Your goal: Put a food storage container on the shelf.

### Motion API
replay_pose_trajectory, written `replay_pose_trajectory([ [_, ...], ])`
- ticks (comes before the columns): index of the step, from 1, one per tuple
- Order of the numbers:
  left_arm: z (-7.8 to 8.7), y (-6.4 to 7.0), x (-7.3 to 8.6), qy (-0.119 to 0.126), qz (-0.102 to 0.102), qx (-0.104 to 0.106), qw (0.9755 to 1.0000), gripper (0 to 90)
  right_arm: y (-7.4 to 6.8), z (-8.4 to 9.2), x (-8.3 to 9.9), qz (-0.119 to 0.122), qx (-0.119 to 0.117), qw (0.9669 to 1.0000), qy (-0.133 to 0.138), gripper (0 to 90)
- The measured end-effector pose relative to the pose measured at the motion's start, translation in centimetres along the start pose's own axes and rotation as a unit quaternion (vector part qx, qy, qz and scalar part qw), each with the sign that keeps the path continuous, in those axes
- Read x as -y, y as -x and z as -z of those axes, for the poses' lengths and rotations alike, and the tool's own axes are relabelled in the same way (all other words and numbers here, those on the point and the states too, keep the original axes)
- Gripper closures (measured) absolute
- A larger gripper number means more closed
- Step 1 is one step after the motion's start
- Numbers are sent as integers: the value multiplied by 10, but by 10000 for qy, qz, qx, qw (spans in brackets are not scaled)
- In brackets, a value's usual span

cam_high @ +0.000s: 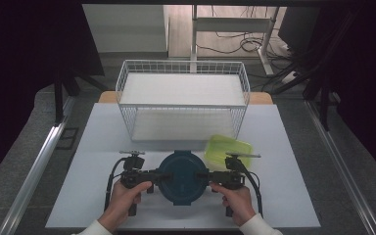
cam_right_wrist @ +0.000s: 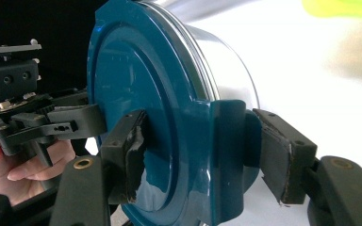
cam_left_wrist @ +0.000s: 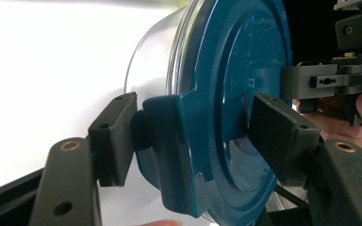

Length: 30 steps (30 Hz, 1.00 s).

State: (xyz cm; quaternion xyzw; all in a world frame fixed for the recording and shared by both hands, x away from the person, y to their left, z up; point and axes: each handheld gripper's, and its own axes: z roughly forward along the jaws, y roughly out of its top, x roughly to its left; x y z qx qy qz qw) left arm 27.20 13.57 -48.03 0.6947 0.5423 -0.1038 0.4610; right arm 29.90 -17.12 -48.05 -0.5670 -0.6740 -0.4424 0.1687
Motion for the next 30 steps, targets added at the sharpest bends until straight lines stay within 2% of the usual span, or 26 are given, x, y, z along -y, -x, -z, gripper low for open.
replay_pose_trajectory([
  [5,3,6,-11,55,-70,18,10000,353,-5,6,-7,45,14,10000,67,376],
  [11,13,19,-31,144,-177,-1,9997,353,-18,16,-24,112,-11,9998,134,376],
  [16,24,31,-53,253,-276,28,9993,357,-35,28,-44,201,-26,9995,239,375],
  [17,24,31,-53,253,-276,28,9993,357,-35,28,-44,201,-26,9995,239,375],
  [25,37,44,-84,407,-510,-7,9979,356,-53,40,-69,269,-87,9987,423,376],
  [28,41,48,-99,476,-527,37,9975,357,-62,46,-84,346,-46,9983,456,376],
  [29,41,48,-99,476,-527,37,9975,357,-62,46,-84,346,-46,9983,456,376],
  [30,42,49,-103,488,-535,47,9974,357,-66,48,-92,389,-31,9981,476,375],
])
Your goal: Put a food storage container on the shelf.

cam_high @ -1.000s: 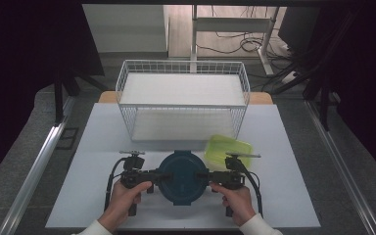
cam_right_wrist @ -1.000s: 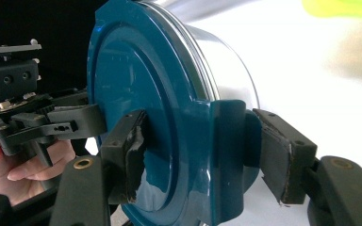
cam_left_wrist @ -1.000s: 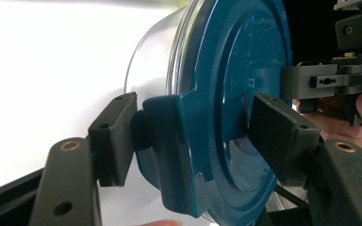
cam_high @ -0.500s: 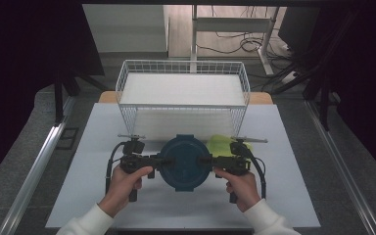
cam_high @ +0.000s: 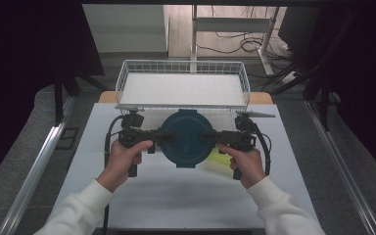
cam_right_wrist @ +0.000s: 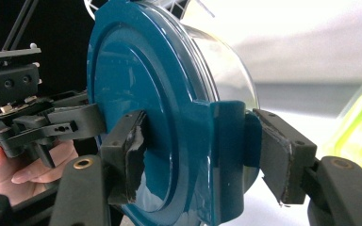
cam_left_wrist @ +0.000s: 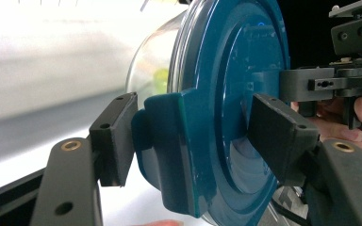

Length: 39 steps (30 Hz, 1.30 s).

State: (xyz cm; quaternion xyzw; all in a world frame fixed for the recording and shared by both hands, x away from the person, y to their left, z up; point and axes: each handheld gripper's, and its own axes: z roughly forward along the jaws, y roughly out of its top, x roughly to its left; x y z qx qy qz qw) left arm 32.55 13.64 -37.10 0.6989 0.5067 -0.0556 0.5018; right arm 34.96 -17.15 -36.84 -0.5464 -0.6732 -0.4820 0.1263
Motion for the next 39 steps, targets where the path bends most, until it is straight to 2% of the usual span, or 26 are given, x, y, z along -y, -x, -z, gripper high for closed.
replay_pose_trajectory([
  [16,11,11,-69,152,-237,67,9996,356,-27,13,-60,182,42,9997,135,375],
  [18,12,13,-78,176,-277,85,9994,357,-33,17,-73,276,69,9994,183,376],
  [21,13,14,-92,180,-325,108,9992,356,-36,19,-81,331,84,9992,191,376],
  [26,13,13,-112,185,-299,151,9993,360,-42,21,-103,401,113,9989,232,376],
  [30,10,9,-123,193,-283,170,9993,365,-39,18,-122,446,79,9986,280,378],
  [33,6,3,-131,206,-243,146,9994,365,-36,15,-129,440,65,9985,319,379],
  [35,2,-4,-136,157,-227,123,9995,365,-31,9,-137,338,29,9989,314,380],
  [39,-2,-11,-140,96,-214,131,9996,365,-26,3,-142,286,31,9993,254,380],
])
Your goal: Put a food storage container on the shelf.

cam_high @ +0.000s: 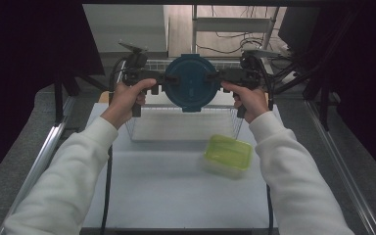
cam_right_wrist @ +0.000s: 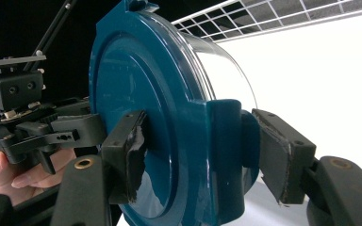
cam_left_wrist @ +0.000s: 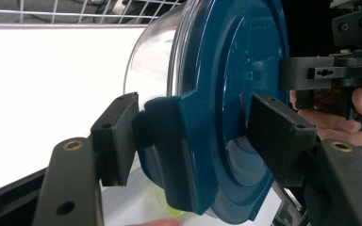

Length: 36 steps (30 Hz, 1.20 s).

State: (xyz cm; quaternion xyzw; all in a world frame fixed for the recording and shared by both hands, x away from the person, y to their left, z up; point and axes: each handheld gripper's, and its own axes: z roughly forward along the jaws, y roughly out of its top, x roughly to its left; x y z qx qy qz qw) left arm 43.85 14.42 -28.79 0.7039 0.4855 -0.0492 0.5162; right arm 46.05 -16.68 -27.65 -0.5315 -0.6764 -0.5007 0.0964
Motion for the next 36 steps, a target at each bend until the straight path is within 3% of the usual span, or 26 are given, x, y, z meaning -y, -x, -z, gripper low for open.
replay_pose_trajectory([
  [3,-2,-6,-3,12,-76,11,10000,365,3,-4,-3,-29,2,10000,-4,380],
  [16,-6,-20,-11,-4,119,73,9999,364,6,-17,-16,-101,82,9999,-68,380],
  [20,-10,-28,-13,-64,200,91,9997,364,10,-22,-18,-76,115,9999,-91,380],
  [25,-15,-37,-14,-125,312,99,9994,363,15,-29,-21,-268,130,9994,-177,380],
  [33,-21,-48,-16,-13,606,188,9980,349,19,-34,-24,-333,158,9992,-166,397],
  [36,-24,-50,-18,-22,680,183,9975,343,23,-36,-27,-462,138,9986,-202,396],
])
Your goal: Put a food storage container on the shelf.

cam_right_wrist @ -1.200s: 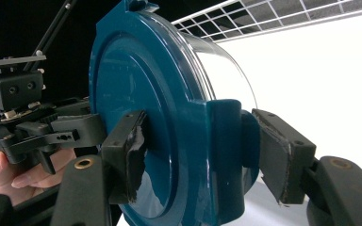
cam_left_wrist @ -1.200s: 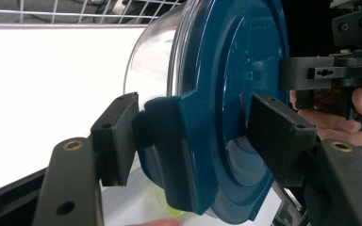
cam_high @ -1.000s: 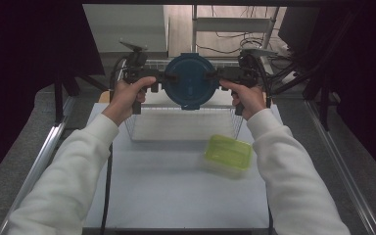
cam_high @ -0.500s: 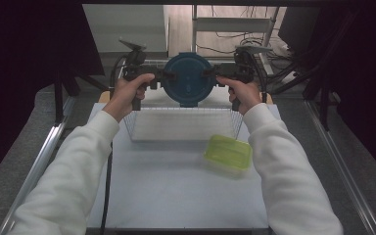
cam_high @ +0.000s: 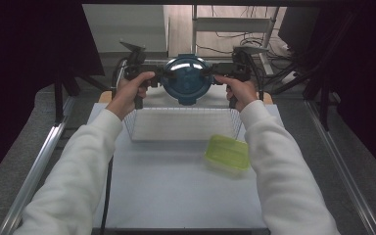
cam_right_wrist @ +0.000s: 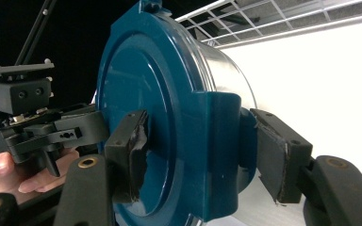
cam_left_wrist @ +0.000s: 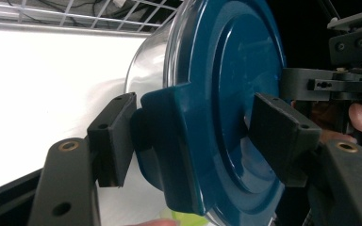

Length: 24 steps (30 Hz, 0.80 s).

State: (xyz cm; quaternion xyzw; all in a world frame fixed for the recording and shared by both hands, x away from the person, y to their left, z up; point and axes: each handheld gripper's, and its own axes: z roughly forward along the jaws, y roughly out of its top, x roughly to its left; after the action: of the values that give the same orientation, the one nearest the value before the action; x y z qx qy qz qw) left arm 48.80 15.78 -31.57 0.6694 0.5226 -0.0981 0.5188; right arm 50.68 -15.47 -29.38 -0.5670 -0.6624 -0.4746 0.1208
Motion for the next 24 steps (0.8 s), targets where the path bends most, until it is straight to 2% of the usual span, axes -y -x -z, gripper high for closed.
replay_pose_trajectory([
  [5,-6,-10,-3,31,256,88,9996,342,9,-8,-4,-237,-11,9997,42,378],
  [11,-10,-16,-5,52,416,127,9990,339,15,-13,-7,-386,-25,9992,34,368],
  [12,-12,-19,-6,94,504,151,9986,338,17,-15,-8,-458,-25,9989,32,362],
  [15,-13,-20,-7,141,497,140,9986,338,20,-17,-8,-551,-39,9985,14,354],
  [24,-14,-20,-6,233,492,117,9984,339,20,-18,-8,-551,-35,9985,64,353],
])
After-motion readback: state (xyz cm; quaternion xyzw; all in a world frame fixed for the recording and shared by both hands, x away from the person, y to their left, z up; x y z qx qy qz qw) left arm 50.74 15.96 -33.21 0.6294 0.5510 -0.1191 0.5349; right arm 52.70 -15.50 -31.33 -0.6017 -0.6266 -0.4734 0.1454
